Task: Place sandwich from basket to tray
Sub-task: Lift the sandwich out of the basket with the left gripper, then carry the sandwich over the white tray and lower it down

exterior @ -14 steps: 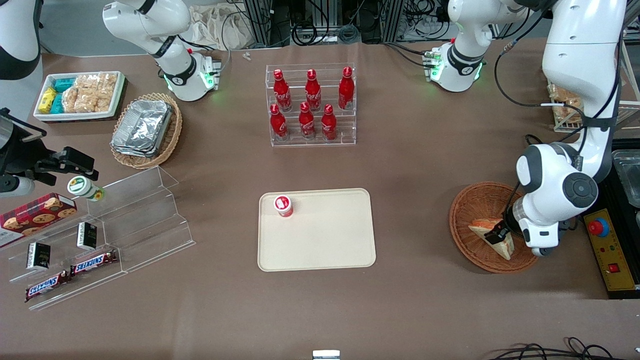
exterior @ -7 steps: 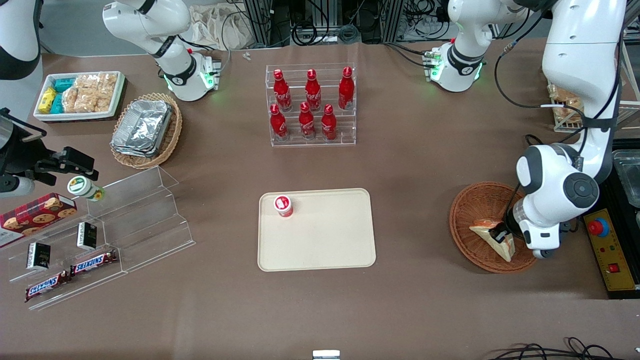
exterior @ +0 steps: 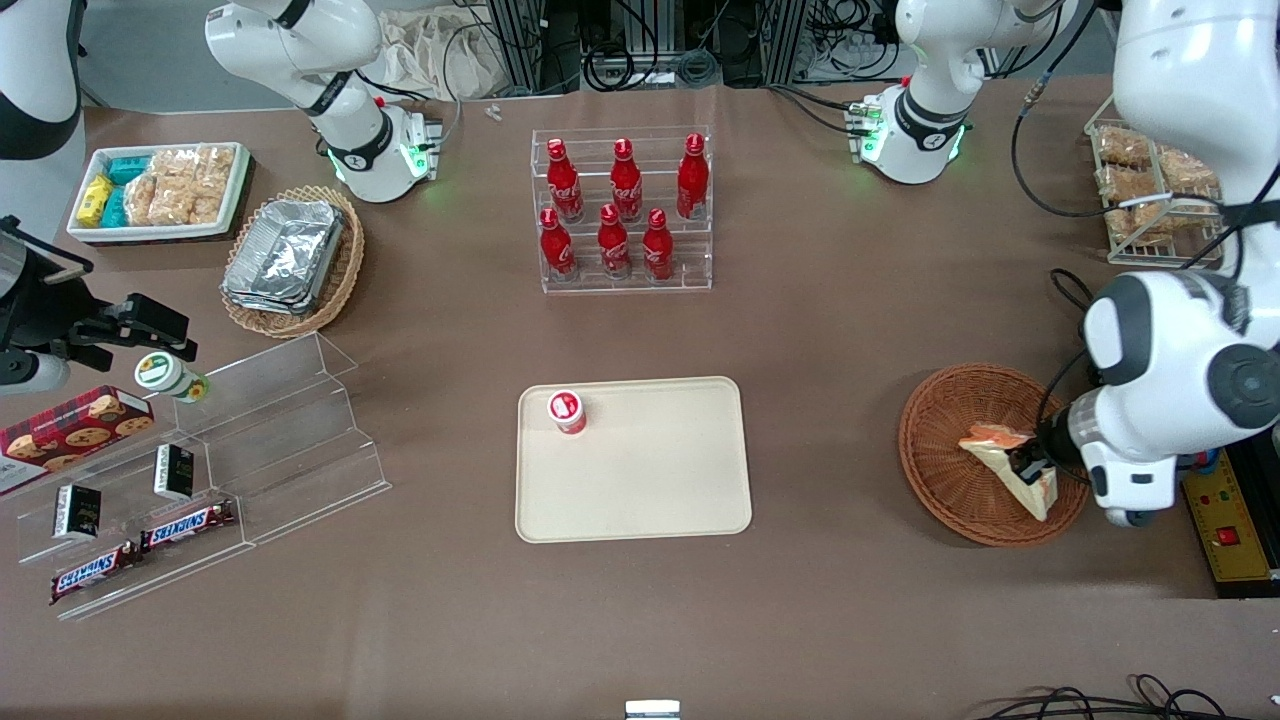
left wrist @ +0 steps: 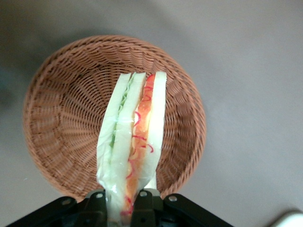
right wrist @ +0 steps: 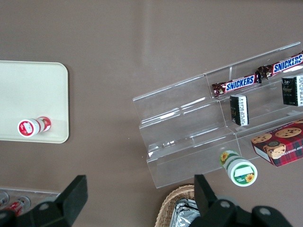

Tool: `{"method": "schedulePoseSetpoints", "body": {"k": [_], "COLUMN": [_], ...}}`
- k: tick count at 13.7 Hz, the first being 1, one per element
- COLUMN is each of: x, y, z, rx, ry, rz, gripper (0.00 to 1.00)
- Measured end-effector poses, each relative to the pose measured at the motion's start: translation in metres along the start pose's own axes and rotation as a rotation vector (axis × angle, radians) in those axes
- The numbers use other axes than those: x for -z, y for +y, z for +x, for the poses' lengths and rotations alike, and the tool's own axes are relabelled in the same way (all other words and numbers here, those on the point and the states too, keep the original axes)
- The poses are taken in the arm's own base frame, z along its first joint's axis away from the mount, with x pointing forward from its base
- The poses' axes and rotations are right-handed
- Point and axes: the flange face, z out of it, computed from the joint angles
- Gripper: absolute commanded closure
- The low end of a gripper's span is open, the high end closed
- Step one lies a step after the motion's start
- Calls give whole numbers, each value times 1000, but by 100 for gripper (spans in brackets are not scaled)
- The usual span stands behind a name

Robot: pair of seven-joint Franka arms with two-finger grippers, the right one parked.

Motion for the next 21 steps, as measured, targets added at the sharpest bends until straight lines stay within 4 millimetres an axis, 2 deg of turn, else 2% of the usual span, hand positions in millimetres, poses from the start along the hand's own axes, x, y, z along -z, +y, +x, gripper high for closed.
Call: {"method": "schedulePoseSetpoints", "body": {"k": [3,5,8,10,12,14,16,18,21], "x": [65,101,124,123,111,81,34,-23,-94], "y": [14,26,60,94,136,176,208,237,262], "z": [-25,-43,-84,-128,-179,-215,-234,-252,-266], "rx": [-166,-243,-356,-457,-562,-599,-589,-571,-546], "ry": [-39,-55,-59,-42,0,24,20,14,7], "rz": [18,18,-2,15,31,3,-26,-58,-109], "gripper": [100,100,100,100,100,100,100,100,100]}}
